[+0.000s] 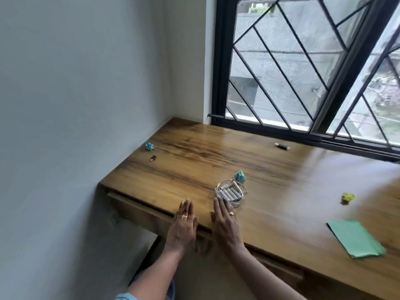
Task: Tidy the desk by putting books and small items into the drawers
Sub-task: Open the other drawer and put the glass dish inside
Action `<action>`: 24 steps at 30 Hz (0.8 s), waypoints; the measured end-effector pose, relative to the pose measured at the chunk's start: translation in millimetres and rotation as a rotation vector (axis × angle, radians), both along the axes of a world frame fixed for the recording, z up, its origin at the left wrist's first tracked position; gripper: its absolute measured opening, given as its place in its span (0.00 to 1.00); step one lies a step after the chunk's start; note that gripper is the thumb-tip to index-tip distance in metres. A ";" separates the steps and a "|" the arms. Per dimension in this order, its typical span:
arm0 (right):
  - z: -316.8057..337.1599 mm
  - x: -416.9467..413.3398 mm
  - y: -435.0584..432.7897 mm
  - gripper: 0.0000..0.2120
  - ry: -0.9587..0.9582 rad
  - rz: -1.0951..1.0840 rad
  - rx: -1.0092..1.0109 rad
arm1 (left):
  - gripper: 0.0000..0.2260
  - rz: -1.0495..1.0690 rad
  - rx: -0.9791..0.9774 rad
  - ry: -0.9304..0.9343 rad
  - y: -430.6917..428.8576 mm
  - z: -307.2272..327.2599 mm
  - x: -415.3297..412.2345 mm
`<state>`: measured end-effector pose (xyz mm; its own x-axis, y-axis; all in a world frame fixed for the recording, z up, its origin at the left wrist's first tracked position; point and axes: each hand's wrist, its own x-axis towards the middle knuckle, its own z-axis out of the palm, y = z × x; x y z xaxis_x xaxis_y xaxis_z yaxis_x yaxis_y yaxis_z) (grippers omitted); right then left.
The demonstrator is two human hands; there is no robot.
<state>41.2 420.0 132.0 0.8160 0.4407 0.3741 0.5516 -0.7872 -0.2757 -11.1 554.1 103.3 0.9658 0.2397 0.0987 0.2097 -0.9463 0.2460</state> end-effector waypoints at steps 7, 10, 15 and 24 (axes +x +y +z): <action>-32.6 -74.0 -6.2 0.32 0.101 0.035 -0.197 | 0.31 -0.132 0.062 -0.125 13.0 -10.7 -37.4; -43.0 -82.5 -6.6 0.29 0.112 -0.011 -0.212 | 0.40 -0.187 0.118 -0.001 16.8 -22.7 -53.4; -35.9 -93.5 12.5 0.25 0.147 -0.143 -0.227 | 0.42 -0.183 0.035 0.076 15.4 -15.1 -61.3; -19.7 -129.6 30.3 0.24 0.220 -0.305 -0.224 | 0.34 -0.175 0.104 0.275 14.8 2.4 -101.2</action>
<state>-88.4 450.2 112.3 0.9710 0.2176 0.0996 0.2317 -0.9588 -0.1643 -112.3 568.8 105.7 0.9853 0.0702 -0.1558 0.0870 -0.9908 0.1033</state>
